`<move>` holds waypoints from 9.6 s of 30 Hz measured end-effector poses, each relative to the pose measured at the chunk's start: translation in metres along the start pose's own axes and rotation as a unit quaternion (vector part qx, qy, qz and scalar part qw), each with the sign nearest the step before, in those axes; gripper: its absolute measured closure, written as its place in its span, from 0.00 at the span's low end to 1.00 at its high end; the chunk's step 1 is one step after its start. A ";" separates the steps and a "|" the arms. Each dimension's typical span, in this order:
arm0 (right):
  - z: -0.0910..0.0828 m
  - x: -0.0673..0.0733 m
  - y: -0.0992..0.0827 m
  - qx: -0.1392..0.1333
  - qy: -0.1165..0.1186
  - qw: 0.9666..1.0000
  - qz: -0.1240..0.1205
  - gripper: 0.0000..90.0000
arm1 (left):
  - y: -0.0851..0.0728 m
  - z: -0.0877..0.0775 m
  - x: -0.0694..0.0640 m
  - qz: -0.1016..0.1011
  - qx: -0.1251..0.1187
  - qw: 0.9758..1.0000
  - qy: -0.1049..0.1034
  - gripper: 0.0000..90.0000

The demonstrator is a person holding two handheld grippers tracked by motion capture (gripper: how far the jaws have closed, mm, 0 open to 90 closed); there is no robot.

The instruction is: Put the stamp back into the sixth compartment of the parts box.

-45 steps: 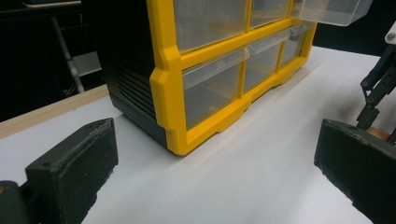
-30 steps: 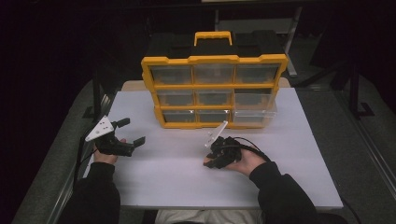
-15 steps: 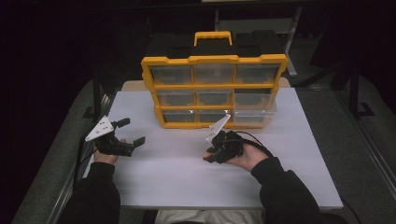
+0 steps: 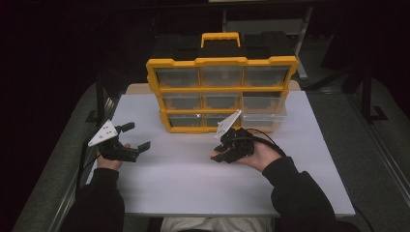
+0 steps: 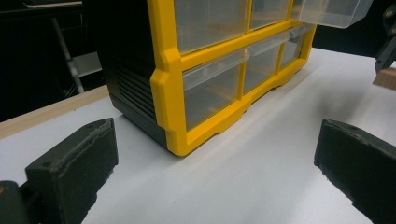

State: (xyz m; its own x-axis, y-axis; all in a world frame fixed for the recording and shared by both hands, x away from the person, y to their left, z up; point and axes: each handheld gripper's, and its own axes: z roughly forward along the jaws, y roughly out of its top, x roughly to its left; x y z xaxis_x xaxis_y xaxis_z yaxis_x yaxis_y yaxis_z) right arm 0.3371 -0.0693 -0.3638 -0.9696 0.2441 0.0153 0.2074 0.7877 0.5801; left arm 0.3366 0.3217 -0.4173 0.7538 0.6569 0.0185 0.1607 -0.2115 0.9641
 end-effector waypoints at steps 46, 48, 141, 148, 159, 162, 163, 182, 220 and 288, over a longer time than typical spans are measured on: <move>-0.061 -0.006 0.017 -0.013 -0.034 0.999 0.001 0.72 | 0.000 0.000 0.000 -0.002 0.000 1.000 -0.001 0.00; -0.063 -0.006 0.018 -0.013 -0.036 0.999 0.002 0.72 | 0.000 0.000 -0.001 -0.003 -0.001 1.000 -0.001 0.00; -0.146 -0.084 -0.008 -0.036 -0.115 0.987 0.105 0.72 | 0.000 0.001 0.000 -0.001 0.000 1.000 -0.004 0.00; -0.142 -0.086 -0.017 -0.034 -0.114 0.987 0.112 0.72 | 0.000 0.001 0.000 -0.002 0.000 1.000 -0.004 0.00; -0.137 -0.088 -0.019 -0.031 -0.116 0.986 0.118 0.70 | 0.000 0.001 0.000 -0.002 0.000 1.000 -0.004 0.00; -0.139 -0.088 -0.019 -0.037 -0.119 0.985 0.123 0.64 | 0.000 0.001 0.000 -0.002 0.001 1.000 -0.004 0.00; -0.141 -0.088 -0.020 -0.040 -0.124 0.984 0.123 0.63 | 0.000 0.001 0.000 -0.001 0.001 1.000 -0.004 0.00; -0.154 -0.075 -0.029 -0.066 -0.144 0.978 0.137 0.32 | 0.000 0.000 -0.001 -0.001 0.001 1.000 -0.004 0.00; -0.182 -0.035 -0.077 -0.103 -0.185 0.963 0.165 0.00 | 0.000 0.001 -0.001 -0.003 0.001 1.000 -0.005 0.00; -0.085 -0.009 -0.202 -0.165 -0.180 0.939 0.244 0.00 | -0.001 0.002 -0.002 -0.004 0.001 1.000 -0.008 0.00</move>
State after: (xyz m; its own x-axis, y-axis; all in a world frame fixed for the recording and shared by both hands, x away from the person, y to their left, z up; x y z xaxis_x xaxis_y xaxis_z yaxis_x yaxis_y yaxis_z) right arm 0.2930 -0.2782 -0.4121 -0.6507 0.7524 0.1024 0.5060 0.3290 0.7974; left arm 0.3366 0.3194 -0.4186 0.7628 0.6466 0.0054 0.1684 -0.2067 0.9638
